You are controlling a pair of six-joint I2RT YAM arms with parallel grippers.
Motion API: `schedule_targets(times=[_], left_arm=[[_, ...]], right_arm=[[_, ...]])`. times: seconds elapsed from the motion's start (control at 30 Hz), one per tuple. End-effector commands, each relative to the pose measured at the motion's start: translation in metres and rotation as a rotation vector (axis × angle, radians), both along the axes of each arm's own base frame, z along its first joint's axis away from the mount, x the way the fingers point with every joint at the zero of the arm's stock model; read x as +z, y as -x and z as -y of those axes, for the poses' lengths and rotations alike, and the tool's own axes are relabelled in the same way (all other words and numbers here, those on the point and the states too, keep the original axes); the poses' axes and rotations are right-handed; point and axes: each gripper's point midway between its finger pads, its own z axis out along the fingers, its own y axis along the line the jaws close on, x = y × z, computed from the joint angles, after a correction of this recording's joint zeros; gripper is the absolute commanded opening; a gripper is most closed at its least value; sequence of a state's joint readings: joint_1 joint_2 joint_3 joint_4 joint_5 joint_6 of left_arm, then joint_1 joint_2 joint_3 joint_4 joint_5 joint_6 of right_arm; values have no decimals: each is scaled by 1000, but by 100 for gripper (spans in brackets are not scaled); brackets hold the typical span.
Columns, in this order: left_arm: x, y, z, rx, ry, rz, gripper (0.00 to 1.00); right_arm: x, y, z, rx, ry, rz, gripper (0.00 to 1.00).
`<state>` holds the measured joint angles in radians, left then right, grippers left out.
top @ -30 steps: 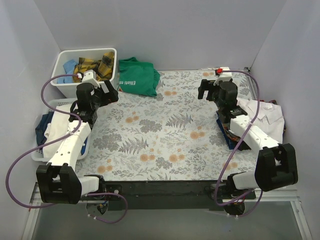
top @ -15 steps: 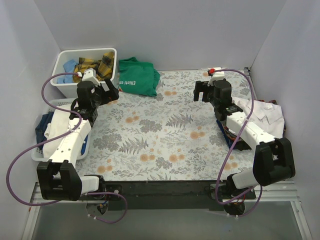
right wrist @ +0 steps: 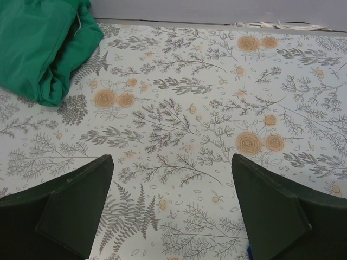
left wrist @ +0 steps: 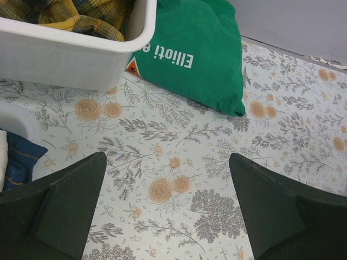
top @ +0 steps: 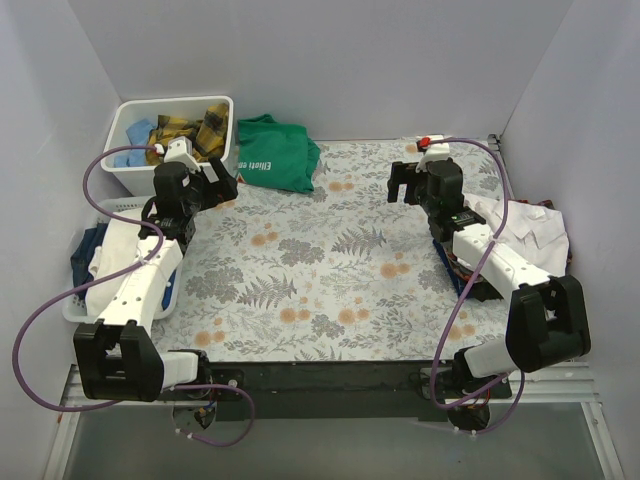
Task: Fold and stack the long sleeve shirts
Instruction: Grab the shirt from the pile
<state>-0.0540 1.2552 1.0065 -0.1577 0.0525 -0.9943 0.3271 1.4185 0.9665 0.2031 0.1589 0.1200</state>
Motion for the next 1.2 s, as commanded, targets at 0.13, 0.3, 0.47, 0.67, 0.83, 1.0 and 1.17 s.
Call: schedule_targets(times=[0.13, 0.3, 0.47, 0.67, 0.83, 1.0, 1.17], left_arm=[[31, 0, 3, -33, -5, 69, 98], [52, -14, -5, 24, -6, 85, 98], [103, -46, -34, 229, 31, 150, 98], [98, -111, -54, 282, 171, 5, 98], [73, -145, -63, 294, 177, -58, 95], [24, -178, -73, 273, 133, -145, 95], [2, -203, -72, 231, 99, -115, 93]], right_arm=[[27, -3, 11, -65, 12, 43, 99], [45, -12, 6, -54, 14, 24, 99], [60, -20, -6, -11, -10, 28, 99], [50, -27, -14, 31, 20, -33, 99], [42, -30, -15, 32, 39, -66, 99], [31, -27, -15, 44, 45, -100, 99], [14, -20, -19, 61, 31, -142, 98]])
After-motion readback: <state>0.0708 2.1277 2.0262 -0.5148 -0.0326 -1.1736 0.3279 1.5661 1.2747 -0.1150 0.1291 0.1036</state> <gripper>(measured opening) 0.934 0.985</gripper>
